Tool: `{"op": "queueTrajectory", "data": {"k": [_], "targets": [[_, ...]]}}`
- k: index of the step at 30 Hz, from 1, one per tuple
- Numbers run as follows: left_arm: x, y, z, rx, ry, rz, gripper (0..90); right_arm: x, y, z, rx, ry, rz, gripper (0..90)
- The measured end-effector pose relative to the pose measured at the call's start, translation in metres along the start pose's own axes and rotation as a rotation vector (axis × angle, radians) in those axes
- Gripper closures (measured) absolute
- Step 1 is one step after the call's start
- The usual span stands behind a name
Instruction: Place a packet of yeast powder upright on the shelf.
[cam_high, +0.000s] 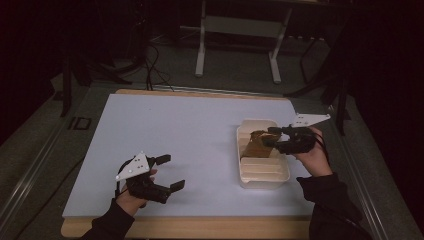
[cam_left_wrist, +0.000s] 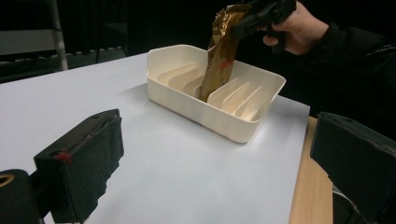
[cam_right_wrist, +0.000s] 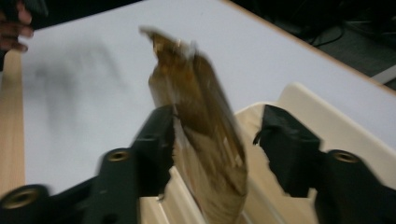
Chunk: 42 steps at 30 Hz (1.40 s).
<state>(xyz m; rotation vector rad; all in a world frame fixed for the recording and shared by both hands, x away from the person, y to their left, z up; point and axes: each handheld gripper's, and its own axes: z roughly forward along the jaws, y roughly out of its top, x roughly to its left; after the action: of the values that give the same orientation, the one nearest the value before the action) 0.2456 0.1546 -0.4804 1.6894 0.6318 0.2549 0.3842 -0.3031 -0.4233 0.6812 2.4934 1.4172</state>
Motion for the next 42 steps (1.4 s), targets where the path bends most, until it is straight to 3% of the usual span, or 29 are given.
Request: {"op": "queueTrajectory", "data": {"k": [3,12,19,21,31,35,42], "targets": [[0.0,0.0,0.0,0.001,-0.002,0.001,3.2,0.003,0.008,-0.006,-0.022,-0.017,-0.008,35.6],[-0.001,0.0,0.001,0.006,0.001,0.006,3.2,0.018,0.033,-0.018,-0.091,-0.016,-0.031,32.6],[-0.001,0.001,0.0,0.008,0.002,0.01,3.2,0.038,0.049,-0.013,-0.087,-0.015,-0.043,27.2],[-0.001,0.001,0.0,0.007,0.004,0.013,3.2,0.046,0.053,-0.01,-0.09,-0.025,-0.048,19.4],[-0.003,0.001,0.001,0.006,0.001,0.017,3.2,0.062,0.057,-0.004,-0.116,-0.017,-0.033,13.2],[-0.002,0.0,0.001,0.007,0.002,0.016,3.2,0.073,0.056,-0.004,-0.118,0.015,-0.047,12.6],[-0.002,0.001,0.0,0.003,0.001,0.014,3.2,0.088,0.05,-0.001,-0.125,0.024,-0.064,13.6]]}}
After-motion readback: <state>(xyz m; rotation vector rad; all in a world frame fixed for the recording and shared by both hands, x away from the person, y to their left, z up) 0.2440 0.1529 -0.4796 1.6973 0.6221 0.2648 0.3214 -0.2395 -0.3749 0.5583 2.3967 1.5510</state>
